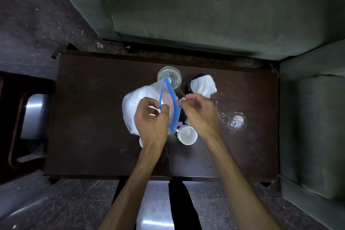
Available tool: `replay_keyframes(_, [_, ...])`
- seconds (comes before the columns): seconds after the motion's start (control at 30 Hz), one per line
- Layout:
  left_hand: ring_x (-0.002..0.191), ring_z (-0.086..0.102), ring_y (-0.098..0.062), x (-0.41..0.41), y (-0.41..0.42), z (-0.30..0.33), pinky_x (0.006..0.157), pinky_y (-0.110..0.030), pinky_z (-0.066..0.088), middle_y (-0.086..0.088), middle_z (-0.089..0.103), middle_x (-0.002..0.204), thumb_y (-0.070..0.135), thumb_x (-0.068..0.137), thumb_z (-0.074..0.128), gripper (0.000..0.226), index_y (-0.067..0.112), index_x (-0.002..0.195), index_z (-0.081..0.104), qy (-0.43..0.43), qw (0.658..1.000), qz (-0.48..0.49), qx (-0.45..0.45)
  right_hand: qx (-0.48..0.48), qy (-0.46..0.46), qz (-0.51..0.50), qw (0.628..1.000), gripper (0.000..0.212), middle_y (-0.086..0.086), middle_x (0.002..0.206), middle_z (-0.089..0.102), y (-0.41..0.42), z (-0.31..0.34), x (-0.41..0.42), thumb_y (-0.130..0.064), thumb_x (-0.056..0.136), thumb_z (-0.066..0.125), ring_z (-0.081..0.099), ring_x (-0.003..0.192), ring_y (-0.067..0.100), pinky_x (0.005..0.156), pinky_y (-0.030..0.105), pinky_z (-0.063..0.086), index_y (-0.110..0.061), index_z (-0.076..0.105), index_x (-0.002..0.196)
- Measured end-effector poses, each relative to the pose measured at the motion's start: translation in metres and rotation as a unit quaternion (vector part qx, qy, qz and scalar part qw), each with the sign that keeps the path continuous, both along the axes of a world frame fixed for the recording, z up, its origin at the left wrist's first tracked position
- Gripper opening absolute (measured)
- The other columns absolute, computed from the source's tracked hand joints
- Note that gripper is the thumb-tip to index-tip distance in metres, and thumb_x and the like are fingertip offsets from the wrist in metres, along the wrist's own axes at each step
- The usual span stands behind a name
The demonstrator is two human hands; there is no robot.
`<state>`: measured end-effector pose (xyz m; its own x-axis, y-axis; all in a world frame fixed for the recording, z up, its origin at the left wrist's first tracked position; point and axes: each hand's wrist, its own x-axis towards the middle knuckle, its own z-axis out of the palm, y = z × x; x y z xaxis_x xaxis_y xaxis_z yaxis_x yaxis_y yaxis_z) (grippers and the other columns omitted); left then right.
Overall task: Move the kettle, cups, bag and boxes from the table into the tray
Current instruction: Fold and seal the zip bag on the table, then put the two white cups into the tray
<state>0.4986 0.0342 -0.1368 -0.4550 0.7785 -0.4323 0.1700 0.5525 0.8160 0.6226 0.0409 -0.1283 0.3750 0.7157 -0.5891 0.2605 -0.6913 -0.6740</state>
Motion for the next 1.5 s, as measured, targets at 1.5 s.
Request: replay_keyframes(1.5, [0.109, 0.067, -0.031, -0.042, -0.094, -0.088, 0.071, -0.038, 0.053, -0.007, 0.059, 0.130, 0.036, 0.089, 0.065, 0.041, 0.012, 0.122, 0.065, 0.310, 0.855, -0.397, -0.122, -0.156, -0.288, 0.182, 0.927, 0.033, 0.022, 0.105, 0.075, -0.109, -0.068, -0.045, -0.032, 0.089, 0.071, 0.069, 0.100, 0.049, 0.083, 0.045, 0.055, -0.027, 0.069, 0.122])
